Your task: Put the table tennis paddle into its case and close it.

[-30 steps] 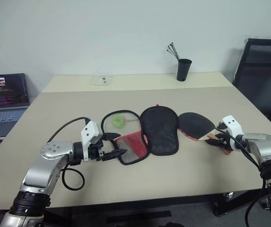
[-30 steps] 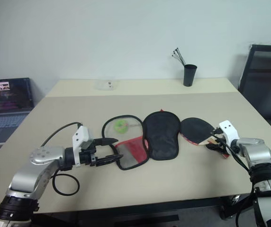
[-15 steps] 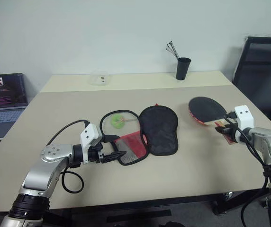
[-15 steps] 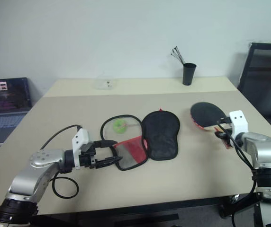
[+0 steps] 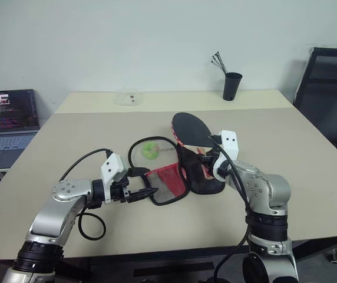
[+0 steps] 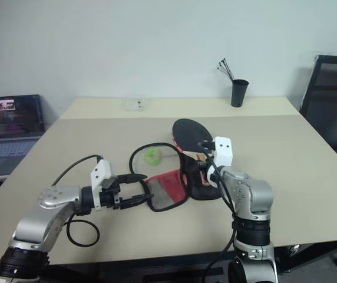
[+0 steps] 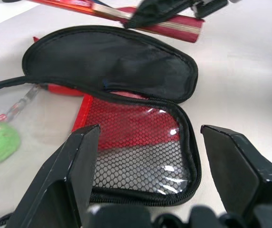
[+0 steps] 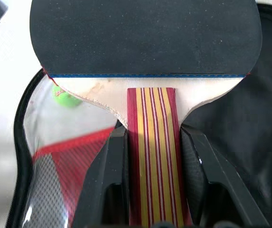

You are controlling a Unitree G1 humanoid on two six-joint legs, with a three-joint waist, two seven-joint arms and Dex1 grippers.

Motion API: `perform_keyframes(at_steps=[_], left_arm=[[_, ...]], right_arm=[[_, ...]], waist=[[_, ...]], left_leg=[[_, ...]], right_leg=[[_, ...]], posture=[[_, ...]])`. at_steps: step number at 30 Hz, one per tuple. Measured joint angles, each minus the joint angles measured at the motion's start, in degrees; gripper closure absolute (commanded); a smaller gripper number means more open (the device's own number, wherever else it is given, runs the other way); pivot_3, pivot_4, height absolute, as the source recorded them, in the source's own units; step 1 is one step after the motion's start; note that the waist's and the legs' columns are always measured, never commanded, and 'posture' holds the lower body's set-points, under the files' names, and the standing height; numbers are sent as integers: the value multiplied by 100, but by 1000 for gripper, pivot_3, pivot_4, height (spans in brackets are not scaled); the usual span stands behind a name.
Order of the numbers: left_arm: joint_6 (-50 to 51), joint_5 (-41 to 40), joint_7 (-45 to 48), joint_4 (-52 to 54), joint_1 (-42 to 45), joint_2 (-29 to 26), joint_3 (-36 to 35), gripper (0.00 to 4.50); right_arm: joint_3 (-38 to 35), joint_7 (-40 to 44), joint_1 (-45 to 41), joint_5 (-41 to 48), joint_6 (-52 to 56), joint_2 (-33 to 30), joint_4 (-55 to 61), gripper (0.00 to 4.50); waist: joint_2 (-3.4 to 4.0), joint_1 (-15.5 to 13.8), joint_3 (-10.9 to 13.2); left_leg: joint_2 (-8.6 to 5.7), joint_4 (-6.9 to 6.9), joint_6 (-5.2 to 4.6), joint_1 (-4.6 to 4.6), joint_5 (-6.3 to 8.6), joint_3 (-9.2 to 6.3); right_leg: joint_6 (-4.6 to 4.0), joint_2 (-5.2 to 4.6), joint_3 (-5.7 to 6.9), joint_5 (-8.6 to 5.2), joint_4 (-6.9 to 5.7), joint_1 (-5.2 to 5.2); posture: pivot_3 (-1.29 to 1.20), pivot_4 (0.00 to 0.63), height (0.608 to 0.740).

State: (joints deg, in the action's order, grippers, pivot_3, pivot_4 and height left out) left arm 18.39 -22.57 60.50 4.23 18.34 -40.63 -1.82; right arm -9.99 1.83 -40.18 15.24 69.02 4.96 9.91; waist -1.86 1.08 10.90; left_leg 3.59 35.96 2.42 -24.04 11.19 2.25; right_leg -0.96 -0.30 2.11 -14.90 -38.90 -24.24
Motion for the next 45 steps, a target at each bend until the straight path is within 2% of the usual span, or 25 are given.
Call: perform_keyframes(at_steps=[7, 13, 40, 41, 42, 45], left_arm=[[0, -1, -83, 74, -87, 0, -5, 796], [2, -4, -119, 207, -177, -1, -9, 796], [10, -4, -124, 207, -194, -11, -15, 796], [10, -4, -124, 207, -199, -12, -15, 796], [10, -4, -124, 207, -201, -12, -15, 796], [10, -4, -123, 207, -204, -18, -15, 796]], right_arm=[[111, -81, 138, -179, -393, -252, -544, 3407], [229, -169, 258, -294, -723, -229, -842, 3407], [439, -591, 346, -392, -1017, 88, -1056, 3407], [436, -611, 352, -391, -1036, 114, -1056, 2697], [436, -635, 361, -392, -1054, 128, -1056, 2573], [442, -683, 373, -398, -1108, 128, -1057, 1630]], waist=[[0, 34, 0], [0, 83, 0], [0, 69, 0], [0, 69, 0], [0, 69, 0], [0, 69, 0]], left_leg=[[2, -2, 0, 2, 0, -5], [16, -13, 0, 14, 0, -10], [11, -11, 0, 11, 0, -9], [11, -12, 0, 12, 0, -9], [11, -12, 0, 11, 0, -9], [11, -12, 0, 12, 0, -9]], right_leg=[[-1, 11, 3, 0, -6, -4], [-6, 27, 6, -3, -10, -5], [-6, 23, 5, -3, -8, -4], [-6, 23, 5, -3, -8, -4], [-6, 23, 5, -3, -8, -4], [-6, 23, 4, -3, -7, -4]], posture=[[0, 150, 740], [0, 150, 740], [0, 150, 740], [0, 150, 740], [0, 150, 740], [0, 150, 740]])
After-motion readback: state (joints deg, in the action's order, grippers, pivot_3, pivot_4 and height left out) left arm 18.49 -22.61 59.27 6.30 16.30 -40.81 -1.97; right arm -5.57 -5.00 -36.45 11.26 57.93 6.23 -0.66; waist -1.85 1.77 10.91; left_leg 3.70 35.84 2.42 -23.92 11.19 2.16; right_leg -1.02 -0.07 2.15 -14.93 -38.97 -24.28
